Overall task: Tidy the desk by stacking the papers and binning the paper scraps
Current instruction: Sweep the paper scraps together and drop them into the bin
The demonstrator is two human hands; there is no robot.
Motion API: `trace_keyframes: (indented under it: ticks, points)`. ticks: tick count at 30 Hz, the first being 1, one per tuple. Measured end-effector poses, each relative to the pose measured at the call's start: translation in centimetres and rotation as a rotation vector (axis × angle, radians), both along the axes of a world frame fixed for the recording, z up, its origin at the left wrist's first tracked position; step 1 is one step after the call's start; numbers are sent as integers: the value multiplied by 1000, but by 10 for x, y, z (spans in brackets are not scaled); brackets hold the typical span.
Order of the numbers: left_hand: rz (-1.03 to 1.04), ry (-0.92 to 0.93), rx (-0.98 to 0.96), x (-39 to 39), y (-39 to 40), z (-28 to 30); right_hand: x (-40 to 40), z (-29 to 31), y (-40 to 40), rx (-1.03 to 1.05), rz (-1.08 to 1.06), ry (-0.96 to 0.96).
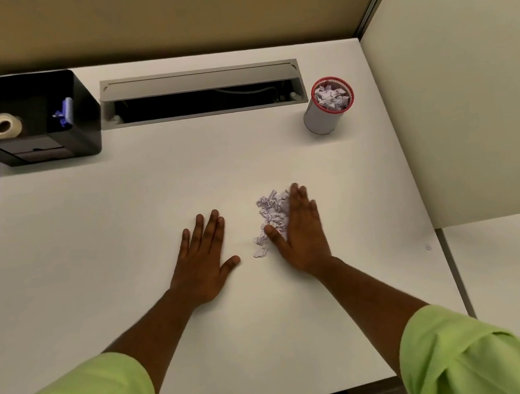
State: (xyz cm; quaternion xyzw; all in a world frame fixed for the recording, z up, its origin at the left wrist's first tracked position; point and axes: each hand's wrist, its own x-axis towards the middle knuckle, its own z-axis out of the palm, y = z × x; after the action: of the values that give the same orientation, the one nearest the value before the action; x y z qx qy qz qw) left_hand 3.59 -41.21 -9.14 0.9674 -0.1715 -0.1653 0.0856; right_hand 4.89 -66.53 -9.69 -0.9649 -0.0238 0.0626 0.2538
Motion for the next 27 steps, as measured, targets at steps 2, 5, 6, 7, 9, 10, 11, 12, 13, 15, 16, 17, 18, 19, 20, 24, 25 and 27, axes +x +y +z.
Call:
trace_keyframes:
  ticks: [2, 5, 6, 7, 9, 10, 11, 12, 13, 15, 16, 17, 18, 19, 20, 24, 25, 27]
  points:
    - [-9, 14, -8, 1, 1, 1, 11, 0, 12, 135, 9, -48]
    - [-16, 33, -17, 2, 2, 2, 31, 1, 9, 298, -62, -130]
    - [-15, 33, -12, 2, 2, 2, 38, 1, 5, 286, -45, -118]
    - [-12, 30, -9, 2, 2, 3, 46, 2, 2, 234, 0, -95]
    - [-6, 27, -9, 2, 1, 3, 58, 4, 0, 126, 130, -39]
    - [-5, 30, -11, 2, 1, 3, 62, 5, 0, 107, 194, -16]
    - [-2, 32, -13, 2, 1, 3, 65, 7, 1, 103, 262, -1]
    - [1, 33, -16, 2, 1, 2, 67, 9, 1, 101, 329, 10]
    - [4, 36, -20, 2, 1, 3, 67, 10, 1, 98, 393, 18]
    - [5, 48, -28, 3, 1, 3, 62, 10, -5, 81, 500, 17]
    - [3, 56, -29, 3, 1, 3, 57, 11, -8, 71, 543, 15]
    - [4, 64, -30, 2, 1, 3, 50, 12, -13, 63, 578, 17]
    - [9, 67, -34, 2, 0, 3, 41, 13, -17, 61, 608, 20]
    - [18, 61, -44, 1, -1, 3, 33, 15, -21, 69, 630, 24]
    - [25, 47, -62, -1, -3, 2, 24, 18, -24, 91, 635, 28]
    - [-41, 9, -139, -7, -12, -1, -5, 23, -42, 207, 358, -37]
    - [-64, 8, -150, -6, -13, -1, -14, 22, -48, 199, 250, -76]
    - [-106, 10, -149, -2, -16, 1, -35, 17, -57, 129, 84, -106]
